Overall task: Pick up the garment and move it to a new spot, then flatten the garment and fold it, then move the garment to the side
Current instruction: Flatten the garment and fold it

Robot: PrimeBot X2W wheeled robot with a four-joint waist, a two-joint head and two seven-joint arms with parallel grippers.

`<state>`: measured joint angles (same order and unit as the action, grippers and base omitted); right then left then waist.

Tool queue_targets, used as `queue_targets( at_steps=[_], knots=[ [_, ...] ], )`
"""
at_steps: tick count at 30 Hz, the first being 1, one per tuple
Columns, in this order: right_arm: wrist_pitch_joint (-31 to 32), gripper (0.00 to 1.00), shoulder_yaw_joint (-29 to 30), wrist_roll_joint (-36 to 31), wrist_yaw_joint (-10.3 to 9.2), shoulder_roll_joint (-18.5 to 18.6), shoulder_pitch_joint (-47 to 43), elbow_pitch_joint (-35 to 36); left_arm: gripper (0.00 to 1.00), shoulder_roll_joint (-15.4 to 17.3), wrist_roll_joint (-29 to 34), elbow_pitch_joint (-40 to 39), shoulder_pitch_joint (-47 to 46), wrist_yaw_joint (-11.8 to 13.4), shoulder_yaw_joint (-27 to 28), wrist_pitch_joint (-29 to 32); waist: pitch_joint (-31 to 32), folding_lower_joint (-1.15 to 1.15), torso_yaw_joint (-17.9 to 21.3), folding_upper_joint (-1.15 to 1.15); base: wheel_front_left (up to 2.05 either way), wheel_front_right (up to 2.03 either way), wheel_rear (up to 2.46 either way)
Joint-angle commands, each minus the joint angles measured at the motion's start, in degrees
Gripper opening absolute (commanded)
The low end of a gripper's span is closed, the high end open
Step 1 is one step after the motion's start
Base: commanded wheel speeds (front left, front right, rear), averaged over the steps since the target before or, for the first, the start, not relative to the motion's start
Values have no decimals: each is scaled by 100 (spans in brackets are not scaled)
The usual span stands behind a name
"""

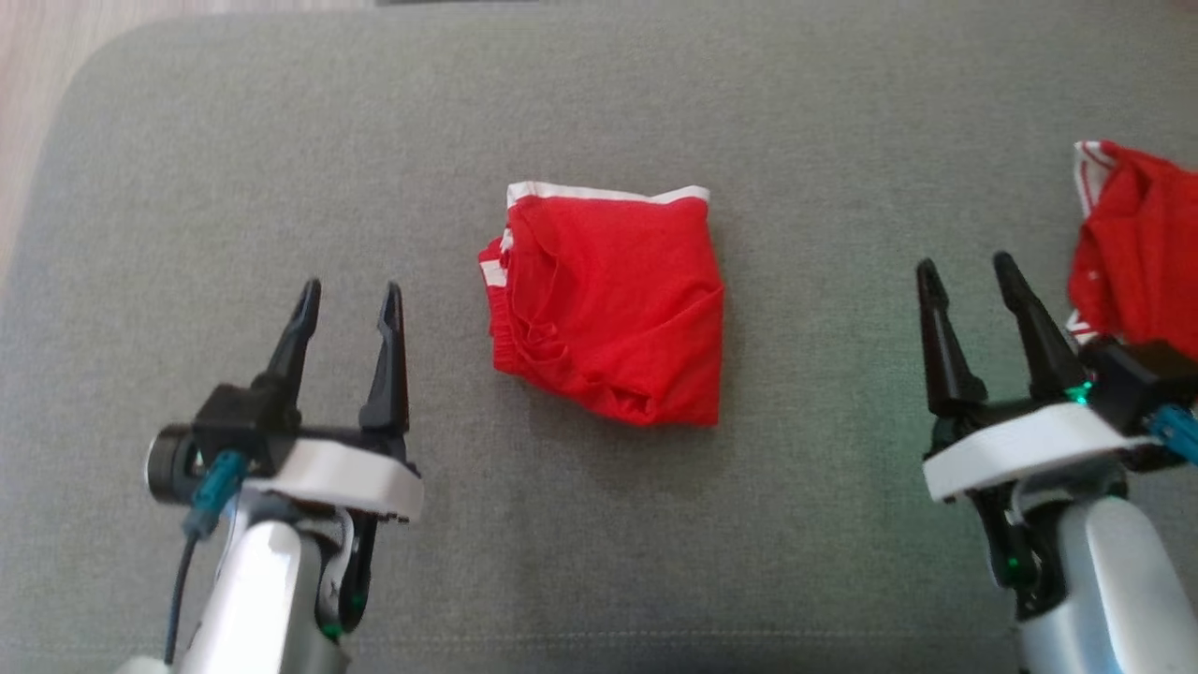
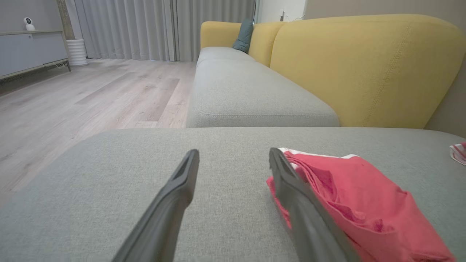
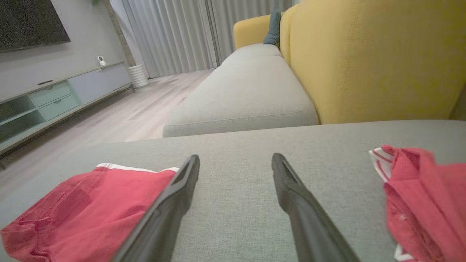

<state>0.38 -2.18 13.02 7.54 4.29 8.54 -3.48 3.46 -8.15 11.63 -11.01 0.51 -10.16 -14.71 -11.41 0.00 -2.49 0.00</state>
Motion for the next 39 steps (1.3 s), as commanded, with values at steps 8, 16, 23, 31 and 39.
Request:
queue_targets(
  at_steps=[8,16,23,31,39],
  knots=[
    [144,100,-60,-36,-5,-66,-318,444,100,180,43,-131,222,63,251,-29,374,0,92,0,0,0,0],
    [228,100,3,-10,-5,-101,-761,552,100,262,19,-139,576,122,246,18,773,0,126,0,0,0,0],
    [324,100,73,-29,-5,-120,-1017,666,100,304,-18,-227,830,209,258,92,979,0,125,0,0,0,0],
    [381,100,81,-45,-5,-131,-1111,746,100,356,-52,-273,960,292,289,154,1065,0,138,0,0,0,0],
    [418,100,99,-58,-5,-136,-1114,810,100,396,-55,-324,960,389,292,232,1049,0,142,0,0,0,0]
  ],
)
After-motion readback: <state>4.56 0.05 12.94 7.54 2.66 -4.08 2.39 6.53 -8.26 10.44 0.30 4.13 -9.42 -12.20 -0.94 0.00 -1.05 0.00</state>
